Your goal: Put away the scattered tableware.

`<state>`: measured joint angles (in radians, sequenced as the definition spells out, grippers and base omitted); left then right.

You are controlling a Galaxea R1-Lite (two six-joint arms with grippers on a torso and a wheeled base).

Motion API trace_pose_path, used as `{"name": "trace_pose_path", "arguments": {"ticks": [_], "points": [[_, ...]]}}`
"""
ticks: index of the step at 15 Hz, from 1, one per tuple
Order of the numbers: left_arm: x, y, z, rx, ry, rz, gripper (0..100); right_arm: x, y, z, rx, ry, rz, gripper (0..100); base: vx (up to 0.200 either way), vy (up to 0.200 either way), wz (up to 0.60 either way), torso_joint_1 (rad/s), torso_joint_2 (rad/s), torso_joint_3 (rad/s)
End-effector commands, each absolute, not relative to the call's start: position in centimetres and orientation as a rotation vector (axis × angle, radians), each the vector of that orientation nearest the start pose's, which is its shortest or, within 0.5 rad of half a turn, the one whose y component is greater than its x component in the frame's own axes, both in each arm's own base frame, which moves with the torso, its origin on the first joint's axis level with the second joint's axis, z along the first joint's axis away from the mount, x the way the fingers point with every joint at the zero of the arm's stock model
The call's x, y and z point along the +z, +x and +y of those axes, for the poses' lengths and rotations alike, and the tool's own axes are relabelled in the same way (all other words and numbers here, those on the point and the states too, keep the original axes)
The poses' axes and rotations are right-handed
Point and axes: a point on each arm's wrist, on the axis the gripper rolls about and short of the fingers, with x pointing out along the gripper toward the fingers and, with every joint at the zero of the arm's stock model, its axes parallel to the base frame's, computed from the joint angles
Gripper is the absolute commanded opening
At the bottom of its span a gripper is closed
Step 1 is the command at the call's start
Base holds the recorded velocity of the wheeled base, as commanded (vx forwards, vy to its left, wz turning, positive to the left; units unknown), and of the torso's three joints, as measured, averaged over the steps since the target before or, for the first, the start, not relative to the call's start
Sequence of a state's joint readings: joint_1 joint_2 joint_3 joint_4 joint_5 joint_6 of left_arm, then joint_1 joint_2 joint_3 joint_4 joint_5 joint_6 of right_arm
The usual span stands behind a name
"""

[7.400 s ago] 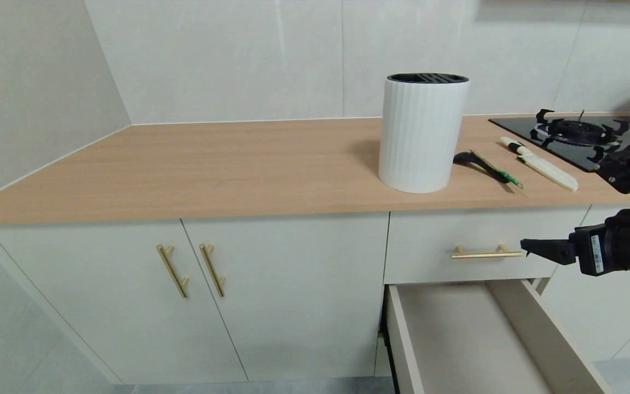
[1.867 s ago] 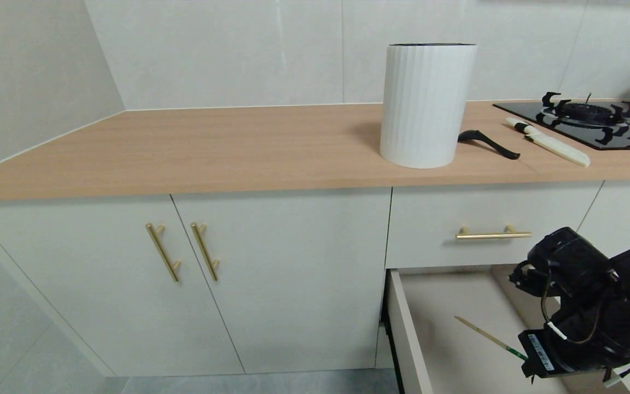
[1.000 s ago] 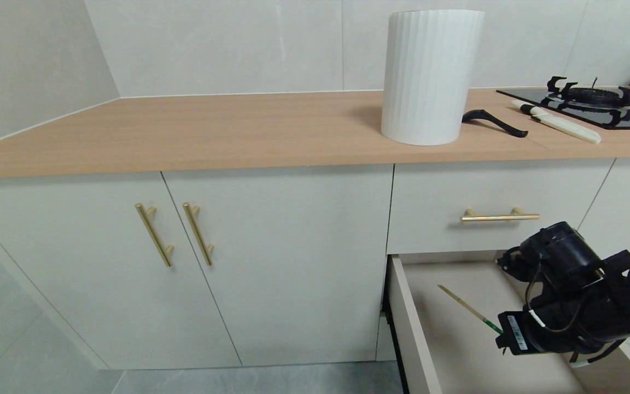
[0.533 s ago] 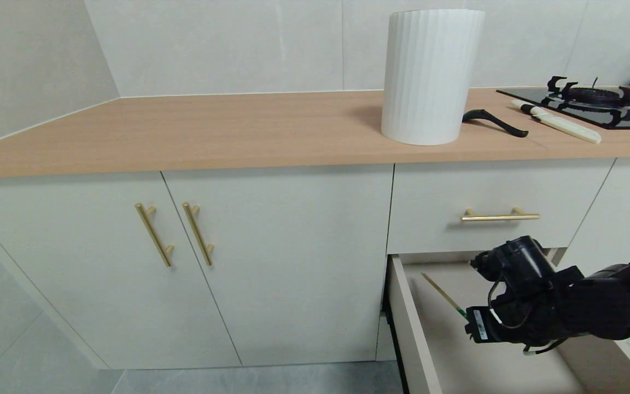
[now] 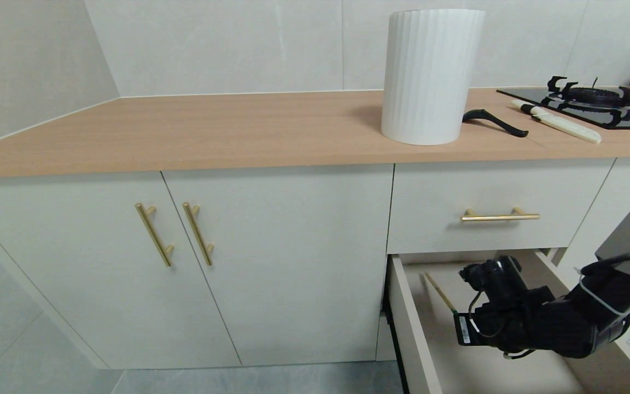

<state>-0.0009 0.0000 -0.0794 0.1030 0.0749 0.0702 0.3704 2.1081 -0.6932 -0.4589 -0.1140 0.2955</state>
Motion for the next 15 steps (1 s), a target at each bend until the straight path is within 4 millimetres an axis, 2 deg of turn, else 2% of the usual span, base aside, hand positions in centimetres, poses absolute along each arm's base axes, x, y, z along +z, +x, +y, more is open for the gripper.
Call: {"name": "trace_pose_path", "arguments": {"ticks": [1, 5, 10, 11, 15], "points": [[8.7, -2.9, 0.2, 0.074, 0.071, 0.027, 100, 0.1, 29.4, 11.2, 0.089, 0.031, 0.989, 0, 0.000, 0.000, 0.00, 0.000, 0.00, 0.000], [8.7, -2.9, 0.2, 0.073, 0.071, 0.027, 100, -1.0, 29.5, 11.2, 0.085, 0.026, 1.008, 0, 0.000, 0.000, 0.00, 0.000, 0.00, 0.000], [8.7, -2.9, 0.2, 0.074, 0.071, 0.027, 100, -1.3, 29.6, 11.3, 0.085, 0.026, 1.006, 0, 0.000, 0.000, 0.00, 0.000, 0.00, 0.000], [8.7, -2.9, 0.2, 0.073, 0.071, 0.027, 100, -1.3, 29.6, 11.3, 0.085, 0.026, 1.007, 100, 0.000, 0.000, 0.00, 0.000, 0.00, 0.000], [8.6, -2.9, 0.2, 0.074, 0.072, 0.029, 100, -1.4, 29.8, 11.4, 0.088, 0.031, 0.990, 100, 0.000, 0.000, 0.00, 0.000, 0.00, 0.000]]}}
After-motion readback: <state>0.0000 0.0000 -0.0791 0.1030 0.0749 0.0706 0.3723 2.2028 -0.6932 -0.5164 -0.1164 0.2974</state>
